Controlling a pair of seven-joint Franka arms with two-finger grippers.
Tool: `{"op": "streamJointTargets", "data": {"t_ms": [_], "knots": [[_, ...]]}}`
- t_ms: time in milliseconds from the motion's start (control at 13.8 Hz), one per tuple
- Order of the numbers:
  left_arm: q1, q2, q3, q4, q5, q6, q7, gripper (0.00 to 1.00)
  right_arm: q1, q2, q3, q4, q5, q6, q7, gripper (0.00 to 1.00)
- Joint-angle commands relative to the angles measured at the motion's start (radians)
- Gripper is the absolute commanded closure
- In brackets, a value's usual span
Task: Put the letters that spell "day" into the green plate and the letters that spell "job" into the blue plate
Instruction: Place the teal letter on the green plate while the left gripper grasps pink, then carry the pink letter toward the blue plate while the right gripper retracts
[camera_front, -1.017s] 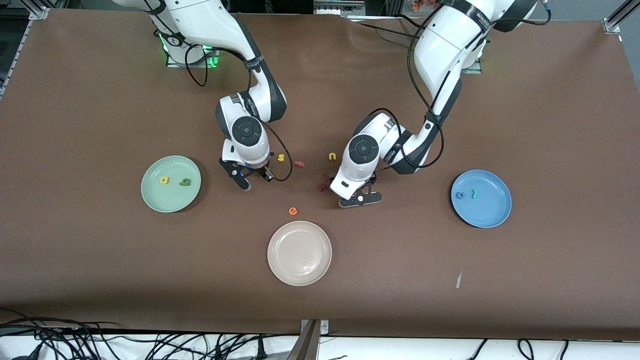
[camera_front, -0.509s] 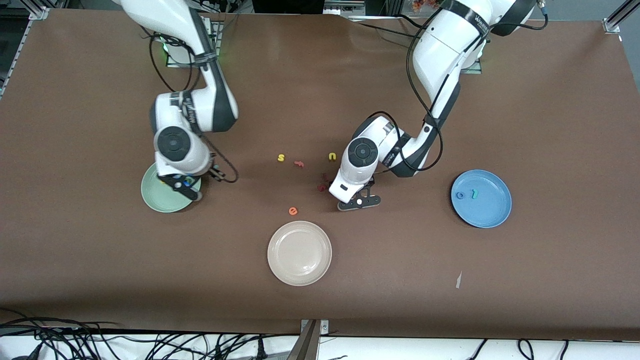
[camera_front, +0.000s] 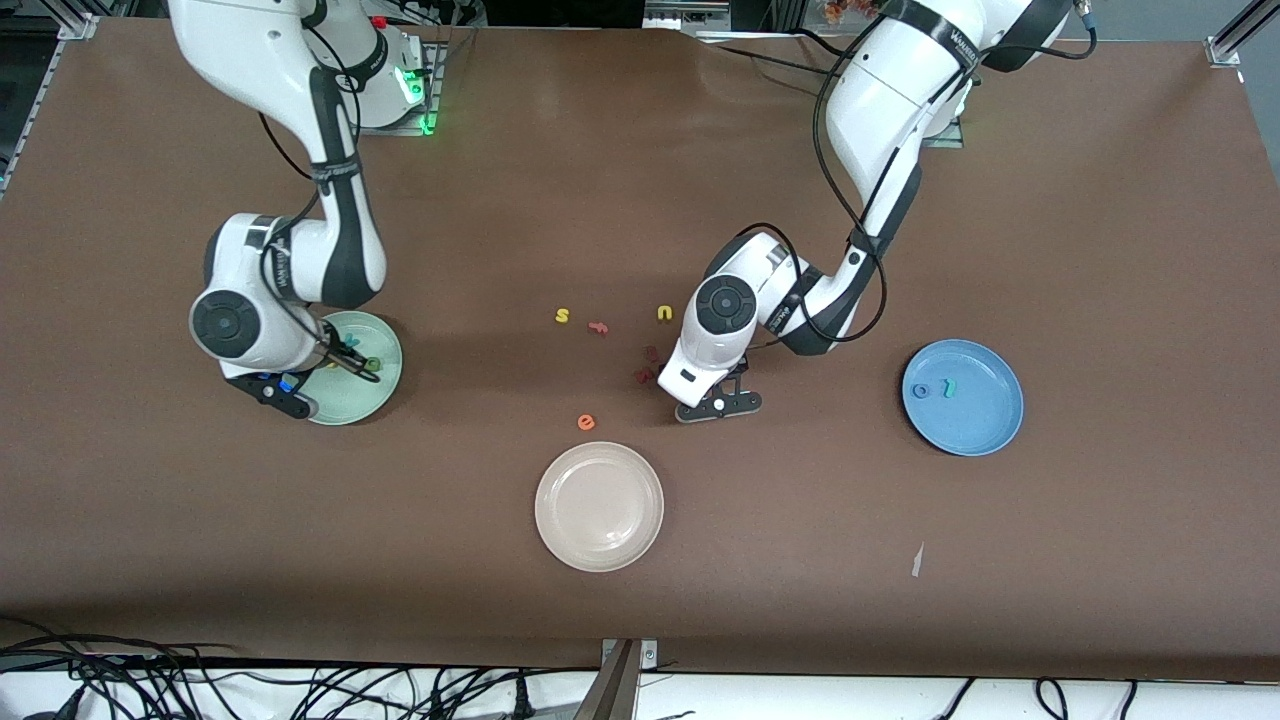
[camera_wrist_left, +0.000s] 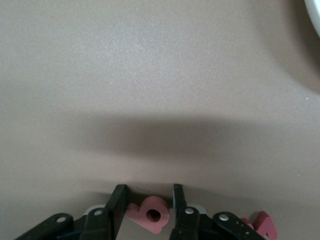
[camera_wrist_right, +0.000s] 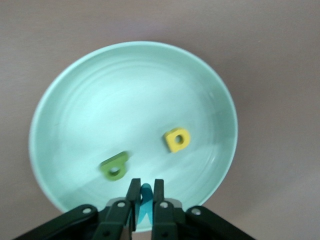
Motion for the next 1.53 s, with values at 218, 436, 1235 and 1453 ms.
{"op": "streamJointTargets", "data": {"t_ms": [218,436,1235,1453], "knots": [[-0.019,0.013,0.008,0.017,0.03,-0.006,-0.007,0.59,0.008,-0.026,0.004,0.105,0.024,-0.144,-0.029,0.0],[-0.025,0.013,0.008,0.015,0.03,-0.006,-0.007,0.62,0.008,-0.058,-0.038,0.195,0.018,-0.247,-0.073,0.0],[0.006,-0.014,0.008,0.026,0.029,-0.081,0.073,0.71,-0.044,-0.102,-0.114,0.502,0.026,-0.384,-0.414,0.0],[0.047,-0.048,0.002,0.028,0.018,-0.15,0.139,0.72,-0.253,-0.173,0.176,0.498,-0.097,-0.384,-0.413,0.0]]}}
